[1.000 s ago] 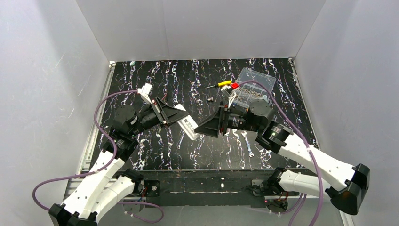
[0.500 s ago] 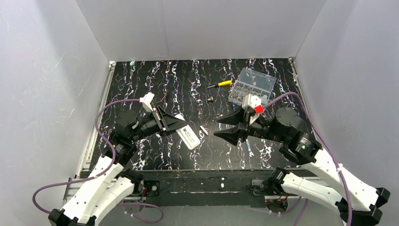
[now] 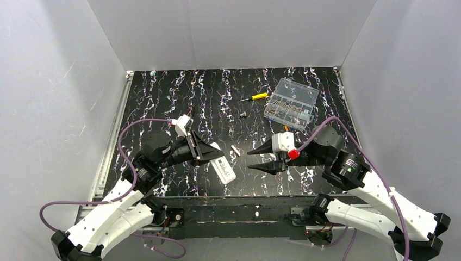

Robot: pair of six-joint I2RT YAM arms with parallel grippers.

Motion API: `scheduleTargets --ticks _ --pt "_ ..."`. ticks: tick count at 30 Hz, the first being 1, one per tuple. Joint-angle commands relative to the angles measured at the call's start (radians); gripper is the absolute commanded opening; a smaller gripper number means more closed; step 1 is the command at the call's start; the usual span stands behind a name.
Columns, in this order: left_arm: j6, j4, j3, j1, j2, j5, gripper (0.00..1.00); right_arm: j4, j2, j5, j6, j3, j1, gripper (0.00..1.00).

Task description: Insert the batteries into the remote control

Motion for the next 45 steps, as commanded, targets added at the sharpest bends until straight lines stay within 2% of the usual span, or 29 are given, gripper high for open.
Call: scheduleTargets --ticks 1,10,16,20,45 --pt "0.028 0.051 0.001 -0.044 0.019 -0.040 0.00 0.018 0.023 -0.028 -0.103 0.023 0.048 0.48" --pt "0.018 0.101 -0.014 -0.055 0.028 -0.066 0.00 0.002 0.058 0.022 -0.207 0.016 0.141 0.46" --pt "0.008 0.113 -0.023 -0.056 0.025 -0.069 0.00 -0.031 0.092 0.064 -0.275 0.013 0.191 0.39" --pt "0.000 0.123 -0.031 -0.058 0.025 -0.073 0.00 -0.034 0.113 0.108 -0.308 0.008 0.225 0.38" --pt "-0.047 0.198 -0.052 -0.069 0.056 -0.086 0.00 -0.003 0.143 0.225 -0.372 -0.047 0.261 0.31"
